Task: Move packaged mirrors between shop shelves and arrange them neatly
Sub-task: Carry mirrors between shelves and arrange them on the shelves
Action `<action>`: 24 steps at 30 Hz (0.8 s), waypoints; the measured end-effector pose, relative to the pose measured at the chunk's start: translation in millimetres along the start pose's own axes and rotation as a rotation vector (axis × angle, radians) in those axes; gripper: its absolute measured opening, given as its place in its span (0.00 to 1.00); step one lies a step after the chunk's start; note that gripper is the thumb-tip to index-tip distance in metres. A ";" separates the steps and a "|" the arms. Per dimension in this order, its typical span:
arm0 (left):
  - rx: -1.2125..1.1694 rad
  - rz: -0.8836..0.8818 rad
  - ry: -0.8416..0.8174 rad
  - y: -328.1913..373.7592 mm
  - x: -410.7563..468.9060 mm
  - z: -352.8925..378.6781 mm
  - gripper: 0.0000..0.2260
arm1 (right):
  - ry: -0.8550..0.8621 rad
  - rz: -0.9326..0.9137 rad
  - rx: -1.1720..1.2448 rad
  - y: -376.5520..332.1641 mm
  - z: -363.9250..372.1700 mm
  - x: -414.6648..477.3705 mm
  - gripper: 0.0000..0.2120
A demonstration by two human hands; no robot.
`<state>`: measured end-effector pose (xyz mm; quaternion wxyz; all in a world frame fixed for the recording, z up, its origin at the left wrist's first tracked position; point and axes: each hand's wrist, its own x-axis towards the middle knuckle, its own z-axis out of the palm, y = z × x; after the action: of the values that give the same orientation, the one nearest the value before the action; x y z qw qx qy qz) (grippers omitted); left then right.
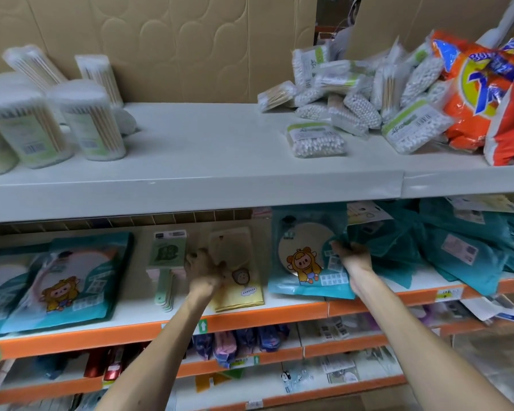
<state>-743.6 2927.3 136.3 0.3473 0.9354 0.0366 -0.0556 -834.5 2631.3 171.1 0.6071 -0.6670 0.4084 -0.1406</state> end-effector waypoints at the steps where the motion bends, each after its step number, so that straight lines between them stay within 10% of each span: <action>1: 0.016 0.059 -0.006 2.2 -3.3 -7.1 0.24 | 0.000 0.016 0.009 1.0 -0.4 -2.4 0.13; 10: 0.510 0.670 0.150 1.8 -63.8 -96.0 0.36 | -0.039 0.069 -0.005 -12.4 -10.3 -68.6 0.09; 24: 0.717 0.692 0.333 -109.3 -226.4 -184.1 0.34 | -0.253 -0.006 0.041 20.0 -16.8 -246.9 0.08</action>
<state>-965.2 3123.5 233.6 -0.0072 0.9490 -0.2413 0.2029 -1008.2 2797.7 232.5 0.6668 -0.6680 0.3239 -0.0654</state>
